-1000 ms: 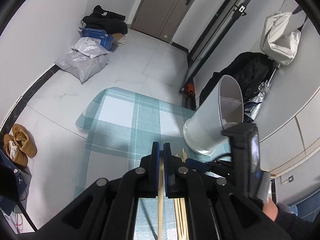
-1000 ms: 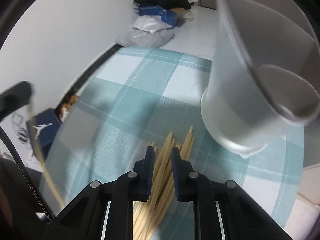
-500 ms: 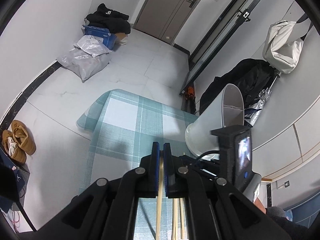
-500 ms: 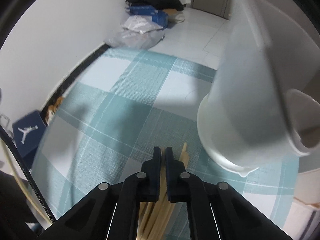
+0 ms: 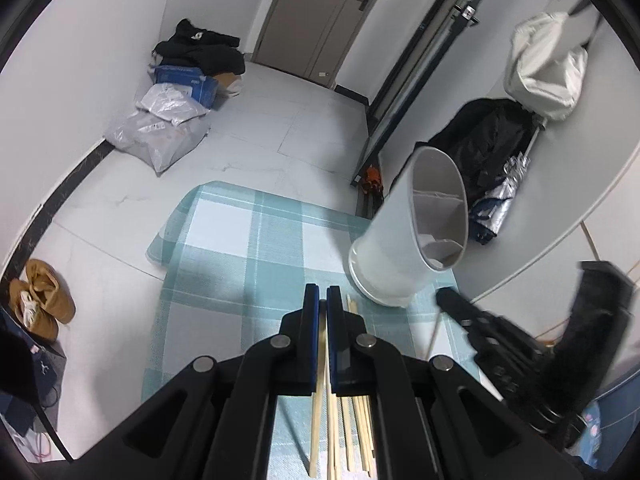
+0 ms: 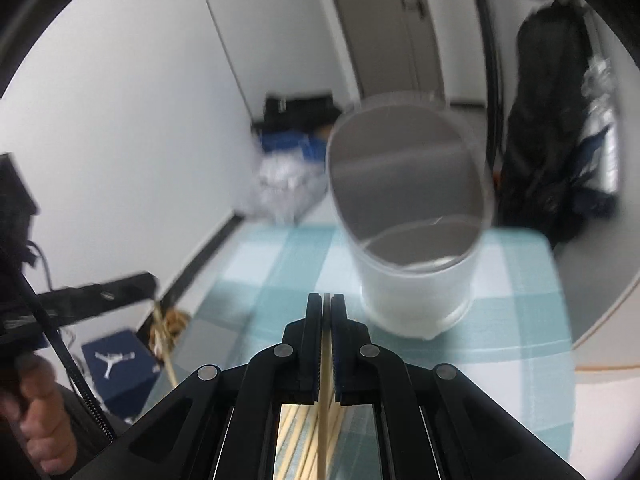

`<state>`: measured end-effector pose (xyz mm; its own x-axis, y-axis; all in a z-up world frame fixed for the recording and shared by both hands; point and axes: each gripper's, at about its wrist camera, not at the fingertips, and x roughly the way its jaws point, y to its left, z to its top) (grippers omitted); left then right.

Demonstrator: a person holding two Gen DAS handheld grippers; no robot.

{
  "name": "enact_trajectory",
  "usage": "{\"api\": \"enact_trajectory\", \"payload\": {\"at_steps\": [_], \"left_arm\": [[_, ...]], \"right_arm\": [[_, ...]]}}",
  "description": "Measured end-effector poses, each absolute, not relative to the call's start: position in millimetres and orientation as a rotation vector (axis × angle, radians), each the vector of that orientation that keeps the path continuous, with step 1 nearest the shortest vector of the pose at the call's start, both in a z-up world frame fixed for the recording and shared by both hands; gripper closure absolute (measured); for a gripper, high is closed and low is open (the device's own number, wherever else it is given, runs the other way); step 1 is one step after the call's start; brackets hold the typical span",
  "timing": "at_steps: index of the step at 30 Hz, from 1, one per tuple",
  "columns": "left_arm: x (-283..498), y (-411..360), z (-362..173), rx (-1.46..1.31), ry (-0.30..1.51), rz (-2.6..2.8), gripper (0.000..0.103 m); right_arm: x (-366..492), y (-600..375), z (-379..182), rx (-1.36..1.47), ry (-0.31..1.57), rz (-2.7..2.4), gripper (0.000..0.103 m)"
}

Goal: Organize utensils
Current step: 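Lift the chopstick with the left gripper while the right gripper pinches another, then carry both chopsticks up and drop them into the white utensil holder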

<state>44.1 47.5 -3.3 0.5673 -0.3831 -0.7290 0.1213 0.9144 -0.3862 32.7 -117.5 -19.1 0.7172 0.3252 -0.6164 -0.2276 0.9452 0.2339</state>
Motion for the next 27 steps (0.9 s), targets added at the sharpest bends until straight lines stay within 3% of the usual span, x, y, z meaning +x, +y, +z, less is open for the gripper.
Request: {"api": "enact_trajectory", "payload": {"at_steps": [13,27], "left_arm": [[15.9,6.5,49.1,-0.193,0.844,-0.336,0.103],[28.8,-24.4,109.8,-0.134,0.727,-0.428,0.103]], "right_arm": [[-23.2,-143.2,18.5,0.153,0.488,0.29,0.1],[4.2,-175.6,88.3,0.152,0.335,0.296,0.1]]}}
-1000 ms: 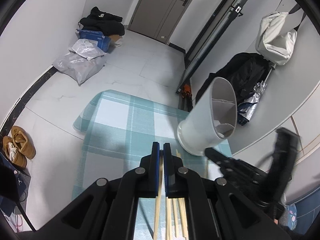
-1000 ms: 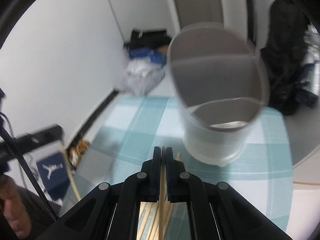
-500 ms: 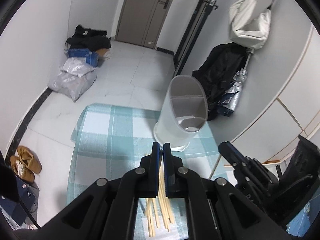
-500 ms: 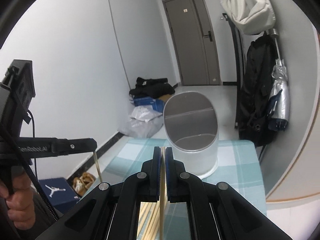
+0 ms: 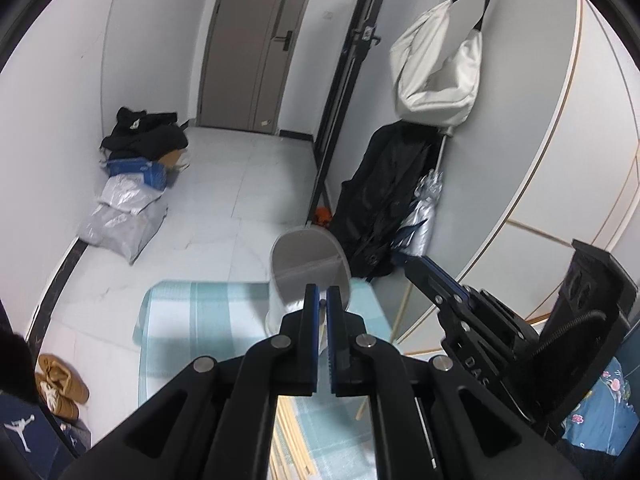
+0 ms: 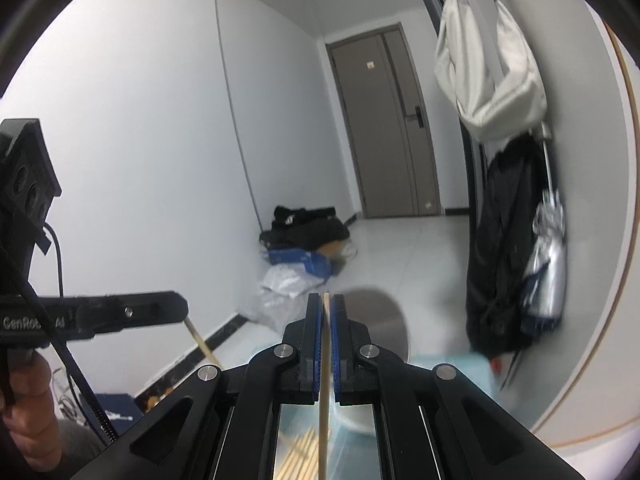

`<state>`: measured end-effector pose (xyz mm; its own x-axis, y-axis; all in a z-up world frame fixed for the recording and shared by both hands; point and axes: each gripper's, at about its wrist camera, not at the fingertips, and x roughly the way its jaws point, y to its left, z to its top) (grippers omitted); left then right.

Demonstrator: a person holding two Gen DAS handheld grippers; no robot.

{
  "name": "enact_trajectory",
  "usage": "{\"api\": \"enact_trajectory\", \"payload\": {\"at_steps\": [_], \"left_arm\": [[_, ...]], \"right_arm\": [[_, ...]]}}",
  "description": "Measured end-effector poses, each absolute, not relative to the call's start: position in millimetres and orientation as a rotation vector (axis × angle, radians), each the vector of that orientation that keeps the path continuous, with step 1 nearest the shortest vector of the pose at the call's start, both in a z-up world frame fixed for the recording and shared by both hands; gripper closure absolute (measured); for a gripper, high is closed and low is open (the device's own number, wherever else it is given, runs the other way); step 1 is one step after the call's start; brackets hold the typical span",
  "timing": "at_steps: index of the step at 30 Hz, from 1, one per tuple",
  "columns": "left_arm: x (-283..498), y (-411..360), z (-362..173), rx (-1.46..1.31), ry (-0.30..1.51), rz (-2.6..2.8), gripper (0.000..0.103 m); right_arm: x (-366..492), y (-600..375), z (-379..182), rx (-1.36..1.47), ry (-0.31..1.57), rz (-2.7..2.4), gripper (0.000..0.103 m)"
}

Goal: Organize utensils
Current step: 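Carry both chopsticks up and drop them into the white utensil holder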

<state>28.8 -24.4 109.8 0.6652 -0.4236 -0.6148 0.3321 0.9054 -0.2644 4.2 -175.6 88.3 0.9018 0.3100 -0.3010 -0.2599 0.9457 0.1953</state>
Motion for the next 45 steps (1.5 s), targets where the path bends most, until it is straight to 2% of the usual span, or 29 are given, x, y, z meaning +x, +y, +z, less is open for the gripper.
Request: {"api": "enact_trajectory", "payload": {"at_steps": [9,19,33,42,45], "left_arm": [[67.1,-25.8,150.7,-0.176,0.67,-0.472,0.103],[111.1,-30.5,163.2,-0.143,0.631,-0.47,0.103],[145.7,-32.5,118.7,-0.086,0.718,-0.448,0.103],[152.6,-37.9,98.0,-0.094,0.809,-0.471,0.103],[149.7,-38.4,94.1,-0.104,0.822,-0.472,0.103]], "right_arm": [[55.3,-184.4,140.8,0.14,0.223,0.291,0.1],[121.8,-187.3,161.7,0.146,0.126,0.282,0.1],[164.5,-182.0,101.1,0.149,0.109,0.297,0.1],[152.8,-180.5,74.7,0.065,0.22,0.416,0.099],[149.0,-181.2,69.4,0.068,0.277,0.458,0.096]]}}
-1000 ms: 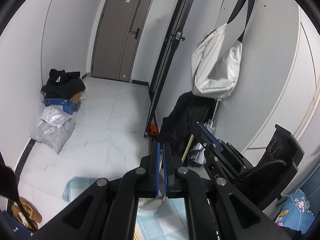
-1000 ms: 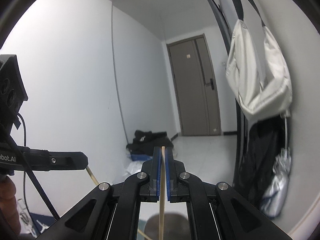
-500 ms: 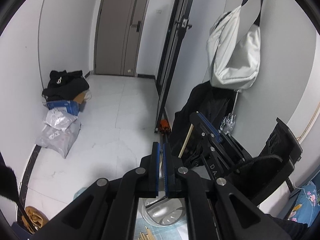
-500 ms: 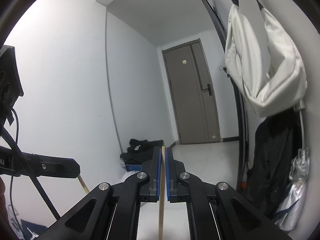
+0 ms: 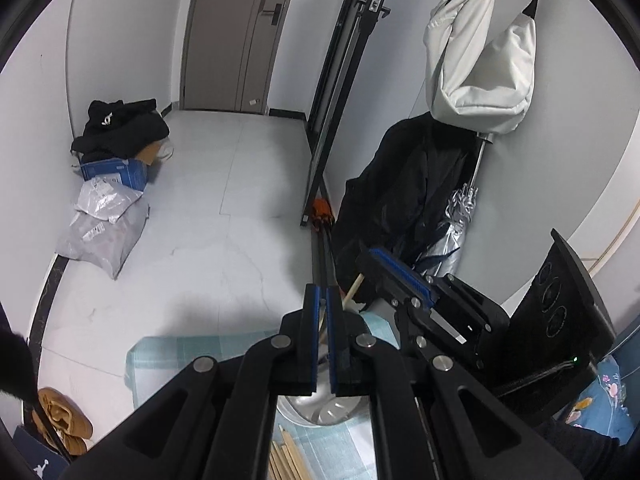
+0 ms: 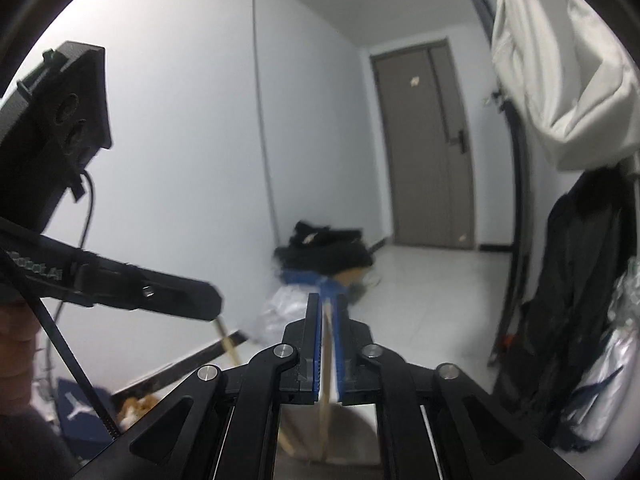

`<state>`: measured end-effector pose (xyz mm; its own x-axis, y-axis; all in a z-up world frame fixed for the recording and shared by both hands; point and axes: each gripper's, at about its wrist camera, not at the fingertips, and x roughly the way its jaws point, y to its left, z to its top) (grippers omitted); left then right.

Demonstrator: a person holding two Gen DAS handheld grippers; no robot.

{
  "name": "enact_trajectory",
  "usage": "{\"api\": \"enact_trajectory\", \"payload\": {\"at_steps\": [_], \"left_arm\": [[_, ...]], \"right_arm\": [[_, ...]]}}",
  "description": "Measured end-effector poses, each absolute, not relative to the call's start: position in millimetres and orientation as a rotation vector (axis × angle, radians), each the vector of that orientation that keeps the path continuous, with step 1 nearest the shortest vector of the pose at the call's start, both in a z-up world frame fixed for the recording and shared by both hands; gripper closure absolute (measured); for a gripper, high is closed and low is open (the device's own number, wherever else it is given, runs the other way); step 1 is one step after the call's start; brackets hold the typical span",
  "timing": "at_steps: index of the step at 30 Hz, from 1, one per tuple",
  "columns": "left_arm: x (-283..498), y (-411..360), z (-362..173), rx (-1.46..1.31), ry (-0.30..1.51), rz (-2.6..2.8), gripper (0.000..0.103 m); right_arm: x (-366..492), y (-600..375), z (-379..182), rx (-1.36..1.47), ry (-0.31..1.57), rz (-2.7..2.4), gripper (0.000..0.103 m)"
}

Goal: Organize utensils
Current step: 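Carry both chopsticks up and drop them into the white utensil holder, then open both grippers and move them back over the chopstick pile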

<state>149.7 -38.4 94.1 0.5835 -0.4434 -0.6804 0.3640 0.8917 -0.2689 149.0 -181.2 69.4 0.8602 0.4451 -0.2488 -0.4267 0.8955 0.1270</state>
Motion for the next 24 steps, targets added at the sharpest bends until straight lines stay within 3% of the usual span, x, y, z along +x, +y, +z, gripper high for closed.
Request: {"api": "enact_trajectory", "payload": {"at_steps": [2,4,7,9,12,17,20,24], "left_arm": [[147.0,-37.9,94.8,-0.115,0.828,-0.465,0.102],[144.8,-34.4,96.5,-0.136,0.831,-0.452,0.102],[138.8,-26.7,98.5,-0.157,0.829,-0.408,0.086],[130.6,-19.0,101.5,-0.178,0.81,-0.375,0.064],[117.1,-13.4,103.7,-0.177,0.762,-0.334,0.05],[87.8,-7.8,107.6,-0.18,0.689,-0.268,0.035],[69.8,-6.3,109.7,-0.178,0.641,-0.222,0.031],[44.9,-5.0,113.3,-0.158,0.573,-0.167,0.016]], "right_arm": [[144.8,-183.2,67.7,0.078,0.305,0.468,0.096],[139.8,-188.1,67.7,0.106,0.338,0.48,0.086],[128.9,-197.0,70.9,0.134,0.359,0.464,0.076],[118.5,-204.0,73.3,0.159,0.368,0.441,0.063],[102.3,-213.1,78.1,0.18,0.367,0.409,0.057],[69.6,-217.0,88.9,0.204,0.349,0.366,0.049],[47.3,-214.0,98.9,0.213,0.324,0.35,0.038],[20.6,-206.7,111.2,0.217,0.287,0.348,0.027]]}}
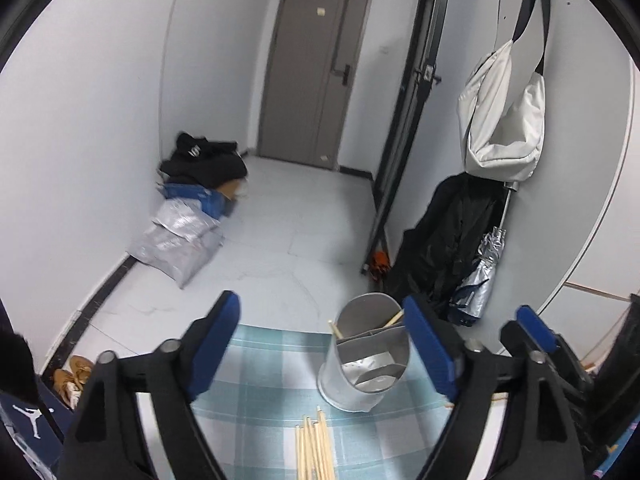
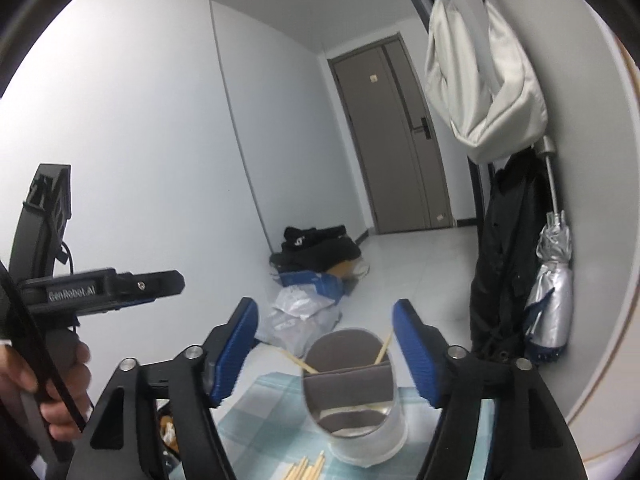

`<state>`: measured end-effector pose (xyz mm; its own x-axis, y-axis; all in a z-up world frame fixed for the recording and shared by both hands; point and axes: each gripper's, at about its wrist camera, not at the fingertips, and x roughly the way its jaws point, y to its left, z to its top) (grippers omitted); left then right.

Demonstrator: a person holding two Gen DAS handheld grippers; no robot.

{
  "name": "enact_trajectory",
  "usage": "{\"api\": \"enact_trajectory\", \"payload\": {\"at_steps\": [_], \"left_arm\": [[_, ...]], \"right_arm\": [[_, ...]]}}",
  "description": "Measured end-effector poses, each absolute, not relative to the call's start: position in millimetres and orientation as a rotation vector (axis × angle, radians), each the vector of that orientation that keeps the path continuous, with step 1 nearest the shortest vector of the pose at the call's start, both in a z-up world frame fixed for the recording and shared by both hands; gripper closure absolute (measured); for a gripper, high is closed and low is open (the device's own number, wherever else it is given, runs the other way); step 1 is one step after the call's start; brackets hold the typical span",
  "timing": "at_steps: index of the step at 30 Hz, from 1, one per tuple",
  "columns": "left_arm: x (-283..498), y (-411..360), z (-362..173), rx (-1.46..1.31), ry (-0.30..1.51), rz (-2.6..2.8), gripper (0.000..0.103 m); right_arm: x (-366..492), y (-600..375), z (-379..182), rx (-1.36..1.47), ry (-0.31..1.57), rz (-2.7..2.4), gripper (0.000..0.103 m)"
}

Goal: Organize utensils
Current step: 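Open both grippers and move them back over the chopstick pile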

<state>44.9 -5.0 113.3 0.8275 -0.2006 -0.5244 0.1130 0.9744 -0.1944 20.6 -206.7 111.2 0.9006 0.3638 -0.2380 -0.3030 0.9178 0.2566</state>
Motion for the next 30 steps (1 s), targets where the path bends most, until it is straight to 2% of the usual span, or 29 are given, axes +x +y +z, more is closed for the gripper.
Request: {"api": "enact_trajectory", "payload": {"at_steps": [2,12,20,30], "left_arm": [[33.8,-2.9,112.6,-0.158,0.54,-0.143,0.015],[-11.9,4.7,98.1,-0.125,0.484,-0.045,0.003],[-42.4,14.4,67.4,-0.12,0.485,0.008,0.003],[-40.1,10.2,16.2,-0.087,0.549,0.027,0.003]], "right_arm": [[6.1,-202.6,113.7,0.218,0.273,0.337,0.023],[-41.2,-178.1,97.7,0.212,0.281,0.345,0.021],[-66.8,-160.8,69.2,0.201,0.319,0.354,0.02],[-79.9,-148.3,31.9,0.143,0.4,0.334,0.017]]}}
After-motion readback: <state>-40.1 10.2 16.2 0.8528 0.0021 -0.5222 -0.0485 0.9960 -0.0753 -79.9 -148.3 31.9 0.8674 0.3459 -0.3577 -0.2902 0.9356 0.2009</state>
